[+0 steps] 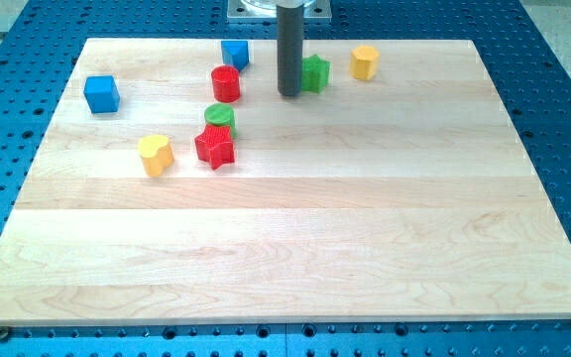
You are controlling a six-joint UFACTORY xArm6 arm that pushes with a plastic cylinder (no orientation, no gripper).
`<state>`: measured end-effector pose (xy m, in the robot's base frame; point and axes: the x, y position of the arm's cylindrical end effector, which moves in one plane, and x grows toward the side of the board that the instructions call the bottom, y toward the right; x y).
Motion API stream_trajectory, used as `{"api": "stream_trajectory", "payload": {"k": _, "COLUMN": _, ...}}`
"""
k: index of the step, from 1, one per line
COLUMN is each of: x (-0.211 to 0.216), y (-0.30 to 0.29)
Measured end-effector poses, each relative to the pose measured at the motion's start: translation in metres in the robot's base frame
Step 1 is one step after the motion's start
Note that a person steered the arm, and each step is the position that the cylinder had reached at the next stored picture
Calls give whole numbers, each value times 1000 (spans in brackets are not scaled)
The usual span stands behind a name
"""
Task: Place the heart to the top left of the green circle
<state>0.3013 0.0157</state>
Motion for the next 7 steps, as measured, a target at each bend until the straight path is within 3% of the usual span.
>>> {"api": "stream_trajectory", "payload": {"k": 1, "x": 61, "y": -25}}
{"api": "stream_trajectory", "payload": {"k": 2, "x": 147, "y": -47}}
{"api": "stream_trajectory", "payload": {"k": 3, "x": 202, "y": -120}}
{"api": "stream_trajectory", "payload": {"k": 4, "x": 192, "y": -171}}
{"api": "stream_trajectory", "payload": {"k": 6, "x": 98, "y": -159}}
{"api": "stream_trajectory", "payload": {"k": 7, "x": 83, "y": -161}}
